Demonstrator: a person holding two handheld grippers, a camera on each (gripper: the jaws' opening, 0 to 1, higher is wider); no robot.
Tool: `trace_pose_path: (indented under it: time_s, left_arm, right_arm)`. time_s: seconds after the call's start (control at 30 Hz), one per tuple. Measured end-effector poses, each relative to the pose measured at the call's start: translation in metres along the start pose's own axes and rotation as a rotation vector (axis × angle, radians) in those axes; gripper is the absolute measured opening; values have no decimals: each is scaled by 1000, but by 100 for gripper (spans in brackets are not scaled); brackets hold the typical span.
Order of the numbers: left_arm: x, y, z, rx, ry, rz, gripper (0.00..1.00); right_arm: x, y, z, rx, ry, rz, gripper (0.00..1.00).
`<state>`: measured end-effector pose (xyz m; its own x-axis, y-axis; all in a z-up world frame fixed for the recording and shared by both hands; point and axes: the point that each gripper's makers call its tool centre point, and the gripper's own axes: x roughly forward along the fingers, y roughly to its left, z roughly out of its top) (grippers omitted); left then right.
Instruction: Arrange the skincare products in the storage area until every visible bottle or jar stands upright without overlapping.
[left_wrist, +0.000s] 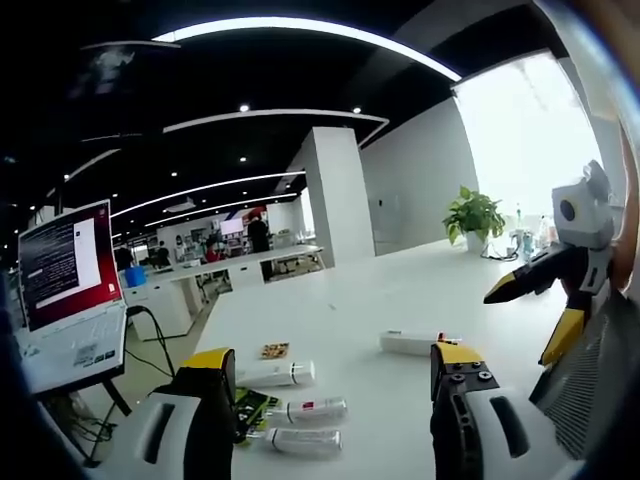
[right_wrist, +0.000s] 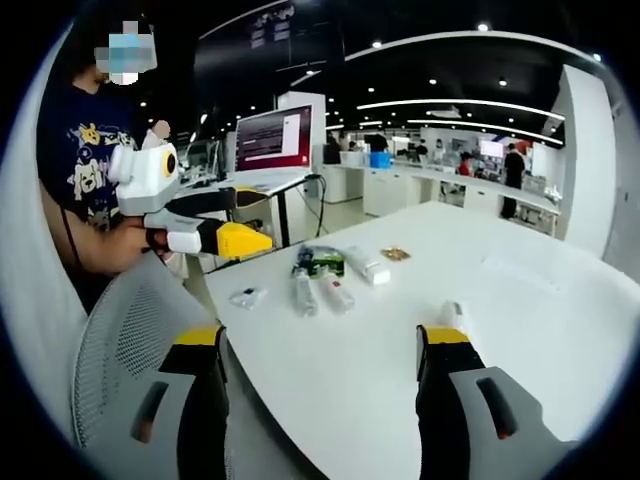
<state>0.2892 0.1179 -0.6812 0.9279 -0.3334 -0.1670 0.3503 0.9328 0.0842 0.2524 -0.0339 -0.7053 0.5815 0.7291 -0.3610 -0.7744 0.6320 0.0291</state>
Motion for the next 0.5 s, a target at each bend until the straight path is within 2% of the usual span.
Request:
trace_pose_path:
  time_s: [0.1, 0.17, 0.3, 0.5]
  left_arm:
    - [0, 1, -2, 0, 8, 3, 82]
    - [1, 1, -5, 0, 25, 4, 82]
    - [3, 3, -11, -17, 59, 12, 82]
    - [2, 5, -15, -21, 78, 25, 82]
  right_arm:
    - [3, -11, 12, 18, -14, -14, 75]
    - [10, -20, 26, -1, -24, -18, 75]
    - [30, -41, 80, -40, -110, -8, 74]
    - [67, -58, 143, -113, -143, 25, 74]
